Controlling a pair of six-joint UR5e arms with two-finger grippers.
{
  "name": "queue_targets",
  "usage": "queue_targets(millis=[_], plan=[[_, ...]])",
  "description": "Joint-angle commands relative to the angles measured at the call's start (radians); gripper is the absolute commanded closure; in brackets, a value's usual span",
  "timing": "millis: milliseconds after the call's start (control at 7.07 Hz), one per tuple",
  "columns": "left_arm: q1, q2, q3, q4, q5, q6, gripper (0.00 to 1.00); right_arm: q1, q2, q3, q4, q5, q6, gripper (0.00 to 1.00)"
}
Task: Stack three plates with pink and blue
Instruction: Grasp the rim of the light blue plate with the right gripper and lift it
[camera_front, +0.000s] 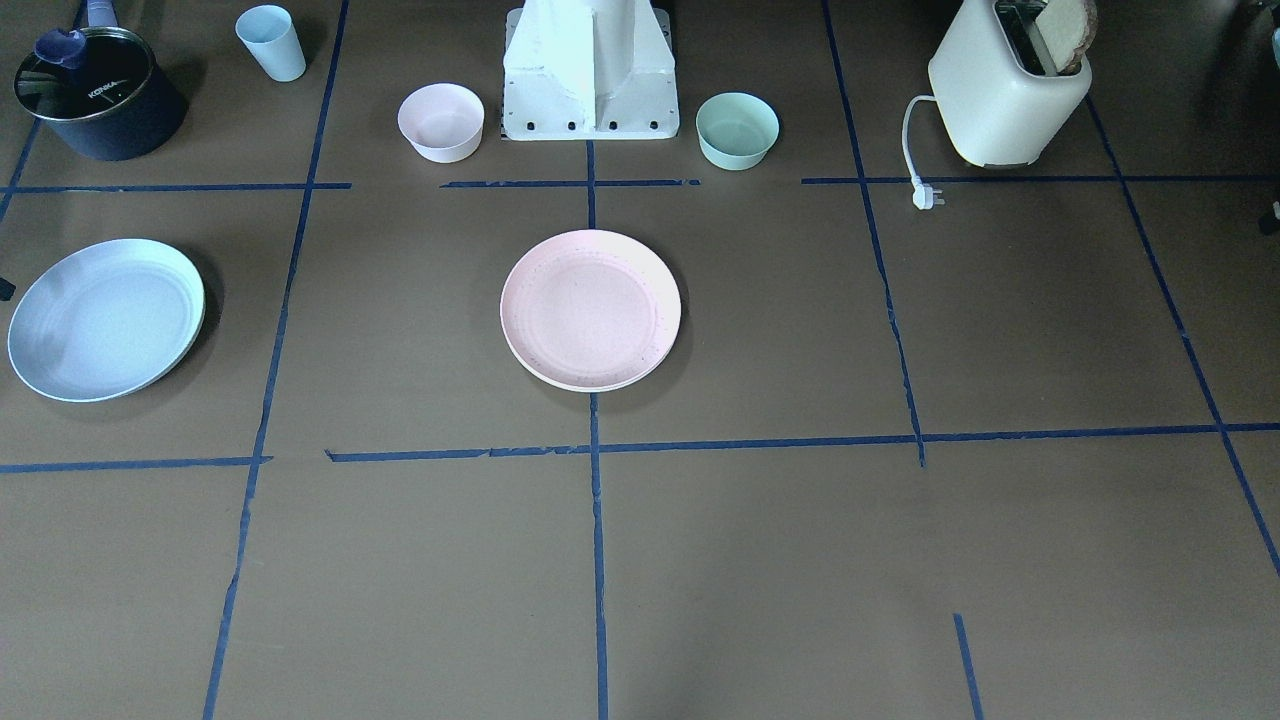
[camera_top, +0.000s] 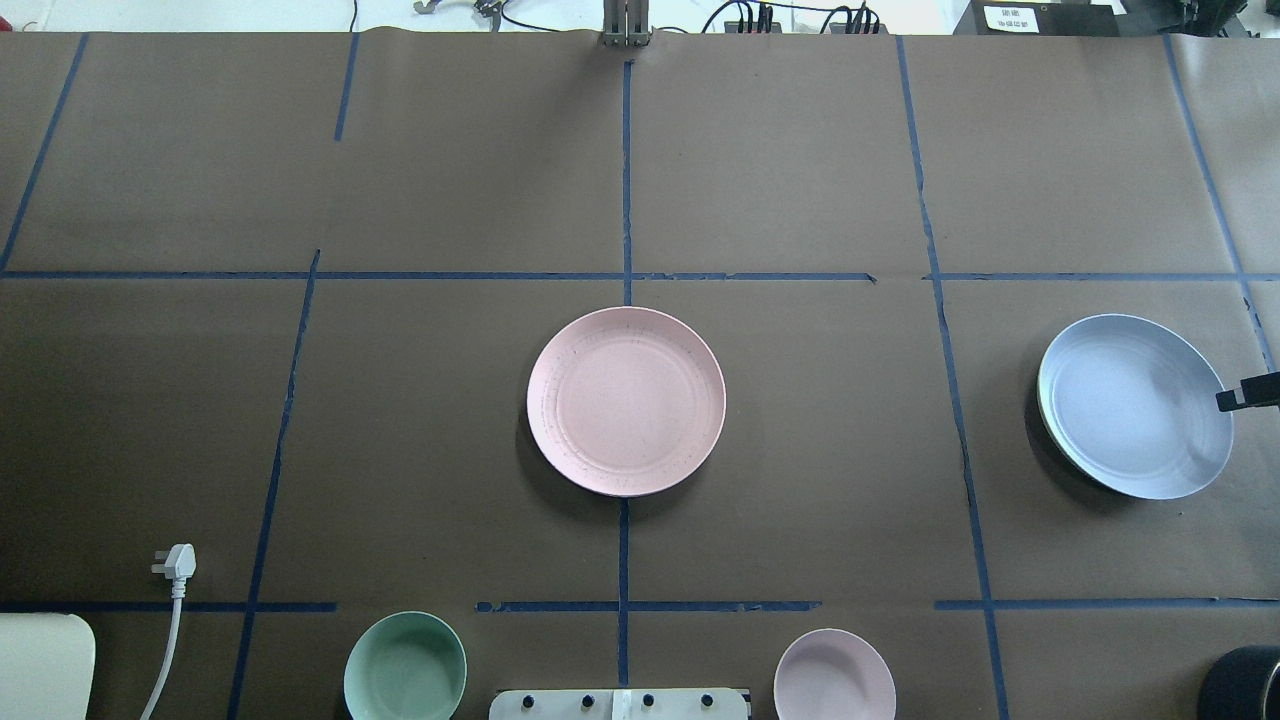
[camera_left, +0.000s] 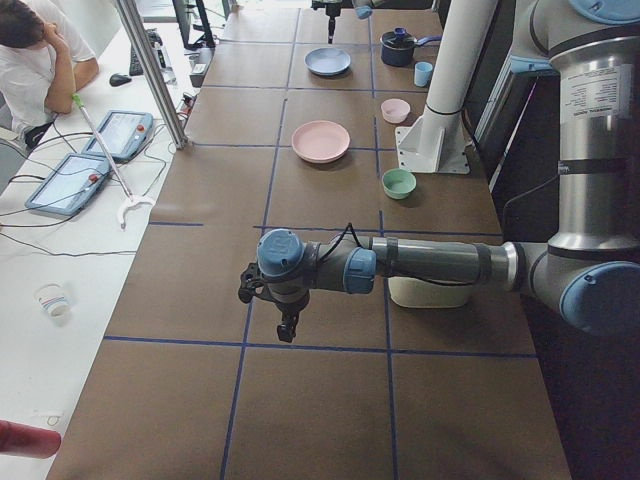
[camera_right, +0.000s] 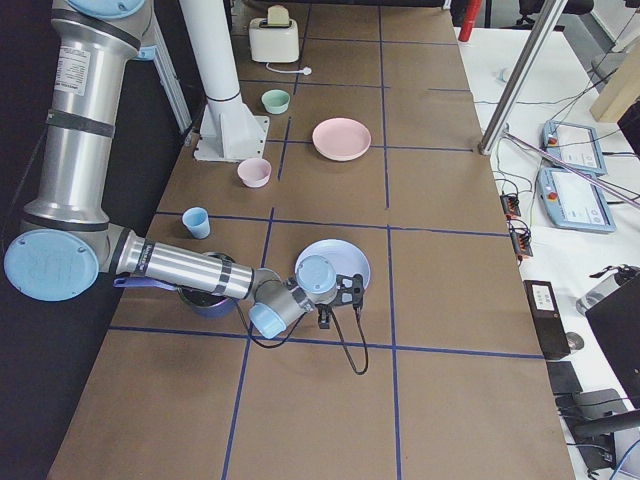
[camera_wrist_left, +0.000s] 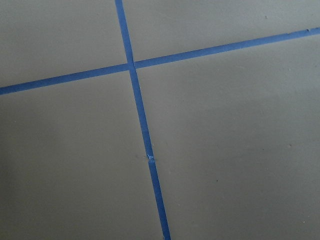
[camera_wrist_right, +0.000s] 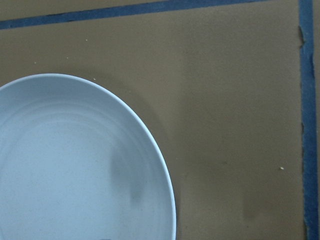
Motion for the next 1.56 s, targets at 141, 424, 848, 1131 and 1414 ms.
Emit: queue_targets(millis=[141,424,848,1131,1414], plan=[[-0.003,0.000,-0.002,0.000,0.000,0.000,0.00,-0.022,0.078,-0.073,0.000,-0.007,0.002,0.09],[-0.004,0.000,-0.005,0.000,0.000,-0.001,0.00,-0.021,0.078,-0.064,0.023,0.002,0.077,0.83],[-0.009,0.000,-0.005,0.000,0.000,-0.001,0.00,-0.022,0.073,-0.064,0.032,0.004,0.074,1.00],[-0.009,0.000,-0.005,0.002,0.000,-0.001,0.00,-0.021,0.073,-0.055,0.031,0.010,0.073,1.00],[-0.009,0.000,-0.005,0.002,-0.002,-0.003,0.00,-0.016,0.070,0.002,0.021,0.078,0.079,1.00]])
